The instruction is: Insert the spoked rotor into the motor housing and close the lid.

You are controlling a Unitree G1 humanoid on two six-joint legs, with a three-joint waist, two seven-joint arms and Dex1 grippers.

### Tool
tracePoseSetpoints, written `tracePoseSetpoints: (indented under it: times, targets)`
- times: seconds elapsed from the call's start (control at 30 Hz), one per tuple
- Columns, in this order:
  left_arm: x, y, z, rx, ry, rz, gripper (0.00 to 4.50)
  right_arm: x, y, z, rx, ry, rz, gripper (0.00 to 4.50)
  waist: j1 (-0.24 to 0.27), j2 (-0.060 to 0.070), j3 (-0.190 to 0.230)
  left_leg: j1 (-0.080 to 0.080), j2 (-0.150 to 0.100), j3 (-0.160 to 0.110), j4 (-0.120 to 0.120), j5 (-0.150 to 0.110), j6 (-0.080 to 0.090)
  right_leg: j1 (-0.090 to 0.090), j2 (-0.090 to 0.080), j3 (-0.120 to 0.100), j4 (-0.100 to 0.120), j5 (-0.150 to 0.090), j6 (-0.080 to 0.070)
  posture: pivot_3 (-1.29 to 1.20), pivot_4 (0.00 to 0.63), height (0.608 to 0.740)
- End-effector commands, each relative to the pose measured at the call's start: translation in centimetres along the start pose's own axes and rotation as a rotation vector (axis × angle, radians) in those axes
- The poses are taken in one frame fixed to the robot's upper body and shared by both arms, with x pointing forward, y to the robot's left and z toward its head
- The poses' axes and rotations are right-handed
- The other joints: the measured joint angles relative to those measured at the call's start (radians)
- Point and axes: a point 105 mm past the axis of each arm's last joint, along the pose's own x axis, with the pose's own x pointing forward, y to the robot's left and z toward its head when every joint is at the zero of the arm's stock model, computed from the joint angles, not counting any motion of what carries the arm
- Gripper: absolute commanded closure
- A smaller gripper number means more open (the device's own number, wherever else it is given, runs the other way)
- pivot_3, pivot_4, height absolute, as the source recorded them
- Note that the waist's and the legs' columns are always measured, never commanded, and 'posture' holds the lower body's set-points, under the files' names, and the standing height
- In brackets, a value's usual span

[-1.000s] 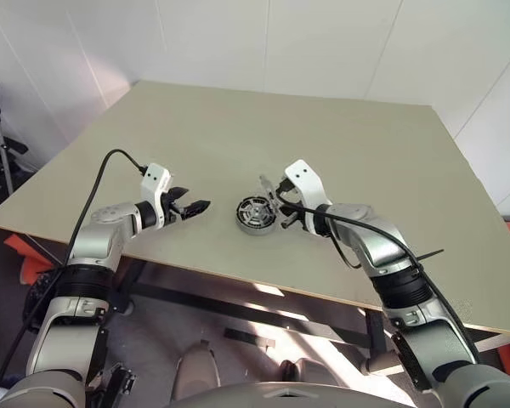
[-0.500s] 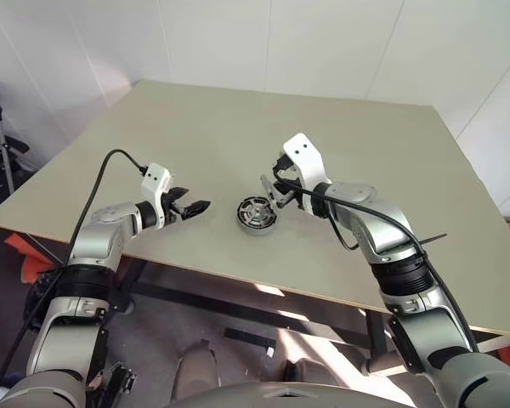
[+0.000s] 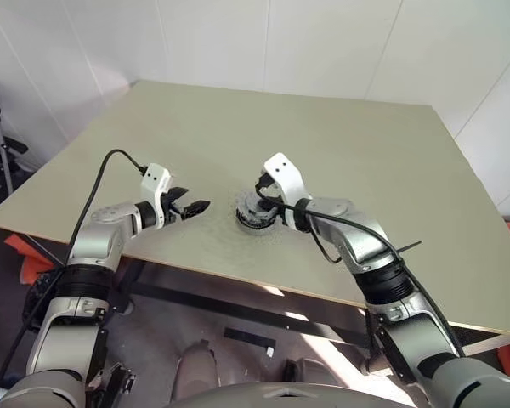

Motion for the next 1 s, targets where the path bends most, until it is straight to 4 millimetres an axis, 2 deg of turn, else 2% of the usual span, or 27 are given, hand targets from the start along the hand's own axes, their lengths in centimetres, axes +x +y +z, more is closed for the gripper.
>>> tracePoseSetpoints:
  times: [0.03, 0.13, 0.4, 0.53, 0.67, 1.0]
  targets:
    - [-0.7, 0.5, 1.5, 0.039, -0.043, 0.017, 0.00, -0.1, -0.1, 0.6, -0.019, -0.027, -0.009, 4.47, 0.001, 0.000, 0.000, 0.000, 0.000, 0.000, 0.000, 0.000, 0.000, 0.000, 0.000, 0.000, 0.000, 0.000, 0.000, 0.00, 0.000, 0.740]
    - [-0.7, 0.6, 1.5, 0.040, -0.043, 0.021, 0.00, 0.0, -0.2, 0.3, -0.013, -0.019, -0.006, 4.47, 0.001, 0.000, 0.000, 0.000, 0.000, 0.000, 0.000, 0.000, 0.000, 0.000, 0.000, 0.000, 0.000, 0.000, 0.000, 0.00, 0.000, 0.740]
    - [-0.7, 0.7, 1.6, 0.041, -0.044, 0.023, 0.00, 0.5, -0.2, -2.3, 0.062, 0.030, 0.012, 4.47, 0.001, 0.000, 0.000, 0.001, 0.000, 0.000, 0.000, 0.000, 0.000, 0.001, 0.000, 0.000, 0.000, 0.000, 0.000, 0.00, 0.000, 0.740]
    - [-0.7, 0.8, 1.8, 0.043, -0.045, 0.025, 0.00, 0.6, 0.0, -2.8, 0.073, 0.030, 0.020, 4.47, 0.001, -0.001, 0.000, 0.003, 0.000, 0.000, 0.000, 0.000, 0.000, 0.003, 0.000, 0.000, 0.000, 0.000, 0.000, 0.00, 0.000, 0.740]
    - [-0.7, 0.9, 2.0, 0.046, -0.049, 0.027, 0.00, 0.4, 0.1, -2.5, 0.094, 0.001, 0.034, 4.47, 0.001, -0.001, 0.000, 0.006, 0.000, 0.000, 0.000, -0.001, 0.002, 0.006, 0.000, 0.000, 0.000, 0.000, 0.000, 0.00, 0.000, 0.740]
    - [0.0, 0.4, 2.1, 0.052, -0.054, 0.009, 0.00, -0.9, -1.6, -0.3, 0.051, -0.069, -0.010, 4.47, 0.001, -0.001, 0.000, 0.006, 0.000, 0.000, 0.000, -0.001, 0.002, 0.006, 0.000, 0.000, 0.000, 0.000, 0.000, 0.00, 0.000, 0.740]
